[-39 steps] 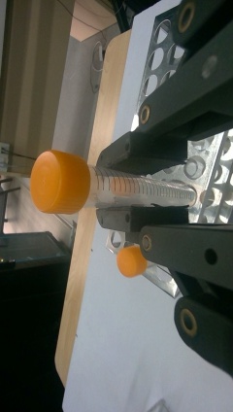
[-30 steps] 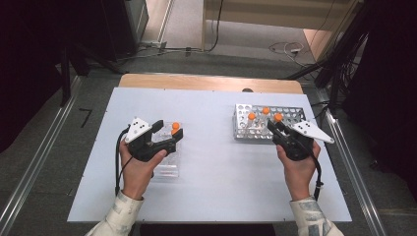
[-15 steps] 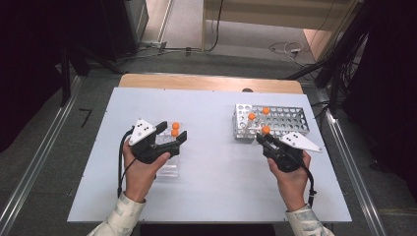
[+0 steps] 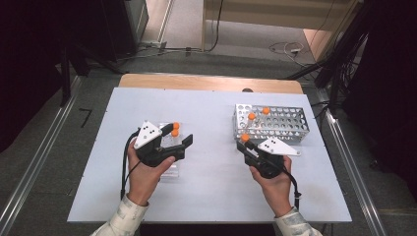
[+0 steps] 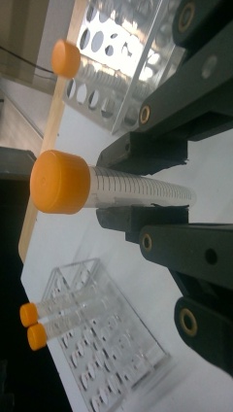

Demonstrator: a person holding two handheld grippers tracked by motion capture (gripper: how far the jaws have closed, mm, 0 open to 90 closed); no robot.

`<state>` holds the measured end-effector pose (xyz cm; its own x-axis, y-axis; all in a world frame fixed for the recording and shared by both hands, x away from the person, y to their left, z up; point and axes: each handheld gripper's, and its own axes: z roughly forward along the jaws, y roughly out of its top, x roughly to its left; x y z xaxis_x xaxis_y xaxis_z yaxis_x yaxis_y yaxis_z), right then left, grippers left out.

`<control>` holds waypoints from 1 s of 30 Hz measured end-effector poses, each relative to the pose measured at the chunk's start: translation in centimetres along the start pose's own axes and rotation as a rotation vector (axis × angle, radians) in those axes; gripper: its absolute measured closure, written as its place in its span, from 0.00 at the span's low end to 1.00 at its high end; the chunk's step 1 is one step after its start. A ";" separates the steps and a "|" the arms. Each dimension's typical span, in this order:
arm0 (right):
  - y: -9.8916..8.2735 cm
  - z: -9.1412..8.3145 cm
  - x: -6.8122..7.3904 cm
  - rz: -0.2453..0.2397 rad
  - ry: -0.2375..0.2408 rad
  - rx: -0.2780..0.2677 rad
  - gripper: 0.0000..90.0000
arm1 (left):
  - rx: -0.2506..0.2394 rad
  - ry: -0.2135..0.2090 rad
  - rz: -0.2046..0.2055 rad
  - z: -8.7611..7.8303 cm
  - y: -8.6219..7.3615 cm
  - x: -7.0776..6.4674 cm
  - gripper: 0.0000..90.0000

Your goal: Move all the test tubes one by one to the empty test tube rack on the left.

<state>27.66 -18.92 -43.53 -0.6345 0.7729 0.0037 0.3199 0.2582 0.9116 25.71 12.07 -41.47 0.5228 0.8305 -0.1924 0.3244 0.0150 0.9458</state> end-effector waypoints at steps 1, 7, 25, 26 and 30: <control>0.0 0.1 0.3 -0.004 0.008 0.004 0.80 | 0.002 -0.004 0.006 0.0 0.0 -0.1 0.26; -0.2 1.1 2.0 -0.025 0.051 0.022 0.80 | 0.018 -0.065 0.019 0.5 -0.2 -1.6 0.27; -0.6 2.4 5.2 -0.078 0.145 0.050 0.80 | 0.068 -0.166 0.086 2.5 -2.2 -5.3 0.34; -0.6 2.4 5.4 -0.075 0.150 0.051 0.80 | 0.071 -0.167 0.094 2.5 -2.2 -5.4 0.36; -0.6 2.5 5.9 -0.090 0.168 0.050 0.80 | 0.063 -0.165 0.114 2.5 -2.3 -5.7 0.43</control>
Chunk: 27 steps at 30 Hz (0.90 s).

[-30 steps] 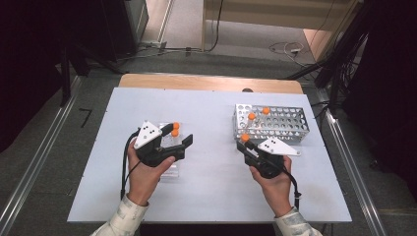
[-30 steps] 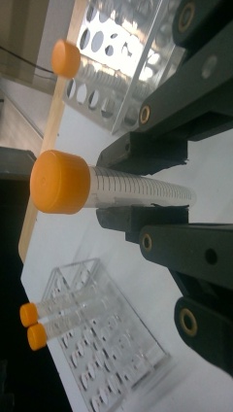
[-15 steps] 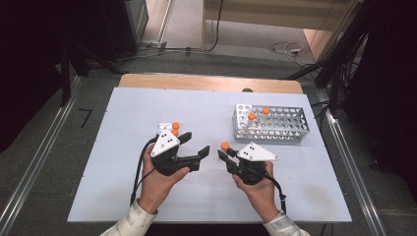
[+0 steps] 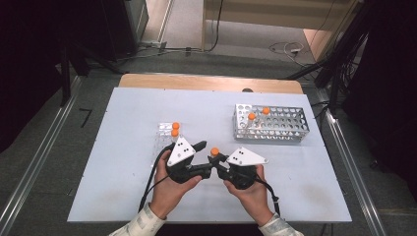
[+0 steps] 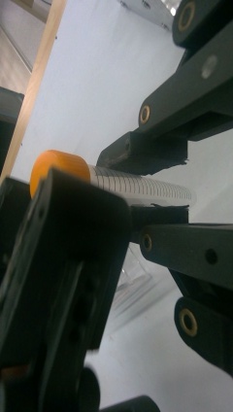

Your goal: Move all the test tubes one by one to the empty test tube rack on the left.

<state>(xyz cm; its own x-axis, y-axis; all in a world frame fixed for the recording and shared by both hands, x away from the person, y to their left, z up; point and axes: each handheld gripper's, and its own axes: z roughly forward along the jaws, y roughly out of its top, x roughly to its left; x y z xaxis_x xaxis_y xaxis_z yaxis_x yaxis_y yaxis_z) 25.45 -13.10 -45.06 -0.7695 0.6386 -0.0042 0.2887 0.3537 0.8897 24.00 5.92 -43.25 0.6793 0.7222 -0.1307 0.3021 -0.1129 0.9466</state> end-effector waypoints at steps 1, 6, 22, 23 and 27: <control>0.0 0.0 0.1 -0.003 0.002 0.000 0.80 | -0.003 -0.004 0.000 0.0 0.0 0.0 0.46; 0.1 0.0 0.3 -0.005 0.008 -0.005 0.80 | -0.002 -0.015 0.005 0.0 -0.1 0.0 0.59; 0.1 0.0 0.4 -0.002 0.013 0.001 0.79 | 0.016 -0.013 0.040 0.1 -0.3 -0.1 0.78; 0.1 0.0 0.4 0.001 0.013 -0.001 0.77 | 0.018 -0.012 0.040 0.1 -0.3 -0.1 0.78; 0.2 0.0 0.3 0.022 0.028 -0.002 0.58 | 0.016 -0.014 0.035 -0.1 -0.2 0.1 0.78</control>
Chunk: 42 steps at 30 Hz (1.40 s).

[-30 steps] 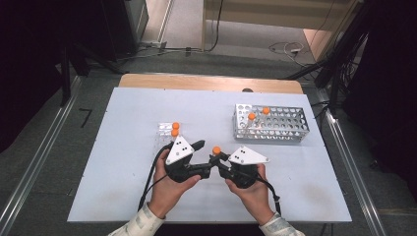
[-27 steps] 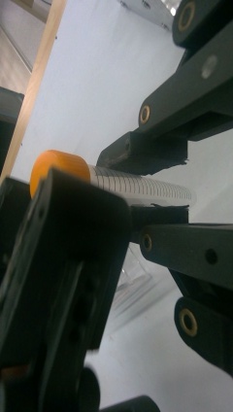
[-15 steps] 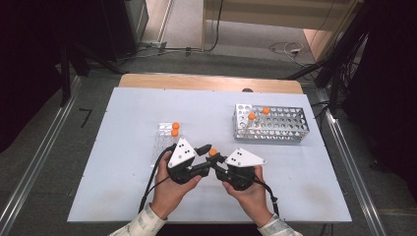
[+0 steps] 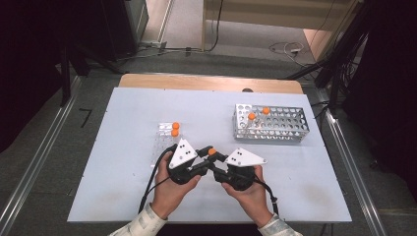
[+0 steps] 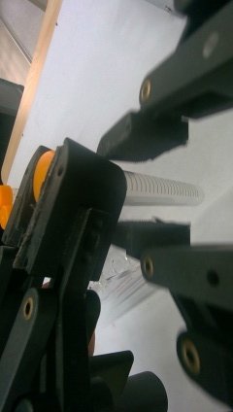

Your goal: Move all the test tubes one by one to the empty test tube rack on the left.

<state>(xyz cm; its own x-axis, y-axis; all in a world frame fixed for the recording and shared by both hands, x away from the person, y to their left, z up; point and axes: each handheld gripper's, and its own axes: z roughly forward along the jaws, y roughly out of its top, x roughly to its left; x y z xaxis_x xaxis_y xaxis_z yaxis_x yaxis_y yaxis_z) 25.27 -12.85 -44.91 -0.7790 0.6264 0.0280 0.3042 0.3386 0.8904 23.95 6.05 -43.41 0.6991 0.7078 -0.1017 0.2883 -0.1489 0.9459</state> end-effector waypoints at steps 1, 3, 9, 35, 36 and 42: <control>0.0 0.0 -0.1 0.004 -0.001 0.000 0.53 | -0.005 0.001 -0.003 -0.1 0.0 0.0 0.78; 0.0 0.0 -0.3 0.021 -0.004 0.002 0.46 | -0.015 0.003 -0.012 -0.3 0.3 0.2 0.78; -0.1 -0.3 -1.3 0.065 0.004 -0.001 0.37 | -0.045 0.010 -0.037 -1.4 1.0 1.0 0.78; -0.5 -0.9 -1.9 0.073 -0.005 -0.001 0.35 | -0.114 0.165 -0.127 -6.0 2.3 6.7 0.78; -0.5 -0.9 -1.9 0.071 -0.007 -0.001 0.35 | -0.114 0.169 -0.127 -6.1 2.3 6.8 0.78; -0.5 -0.9 -2.0 0.068 -0.013 0.001 0.35 | -0.104 0.198 -0.122 -6.3 2.2 7.3 0.78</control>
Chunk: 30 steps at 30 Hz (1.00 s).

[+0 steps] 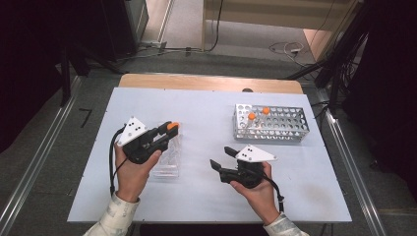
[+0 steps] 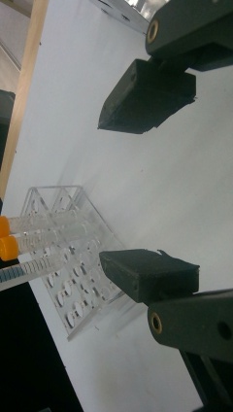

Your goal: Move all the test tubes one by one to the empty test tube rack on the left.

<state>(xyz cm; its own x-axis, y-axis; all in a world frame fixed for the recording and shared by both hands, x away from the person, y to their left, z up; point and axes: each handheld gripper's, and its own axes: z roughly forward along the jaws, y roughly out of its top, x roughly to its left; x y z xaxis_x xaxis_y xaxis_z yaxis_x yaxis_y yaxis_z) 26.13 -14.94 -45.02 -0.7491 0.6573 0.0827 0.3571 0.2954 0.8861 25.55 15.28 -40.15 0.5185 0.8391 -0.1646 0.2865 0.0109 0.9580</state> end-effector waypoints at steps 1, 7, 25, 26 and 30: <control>0.0 0.0 0.0 -0.002 -0.002 -0.001 0.35 | 0.000 0.003 -0.002 0.0 0.0 0.1 0.78; 0.0 0.0 -0.1 -0.001 -0.005 0.001 0.36 | -0.001 0.014 0.008 0.0 -0.1 0.2 0.78; -0.1 -0.1 -0.1 -0.003 -0.011 0.002 0.37 | 0.036 0.041 0.030 1.1 -1.5 0.3 0.78; -0.1 -0.1 -0.1 -0.002 -0.011 0.002 0.37 | 0.044 0.044 0.034 1.2 -1.6 0.3 0.78; -0.1 -0.1 -0.1 -0.002 -0.013 0.000 0.37 | 0.064 0.053 0.036 1.6 -2.2 0.2 0.78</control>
<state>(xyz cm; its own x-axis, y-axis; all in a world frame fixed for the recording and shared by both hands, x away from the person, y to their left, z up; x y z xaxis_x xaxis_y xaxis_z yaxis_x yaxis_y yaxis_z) 26.12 -15.13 -45.01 -0.7425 0.6656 0.0750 0.3557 0.2970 0.8862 26.27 14.55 -42.70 0.4871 0.8657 -0.1157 0.3201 -0.0537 0.9458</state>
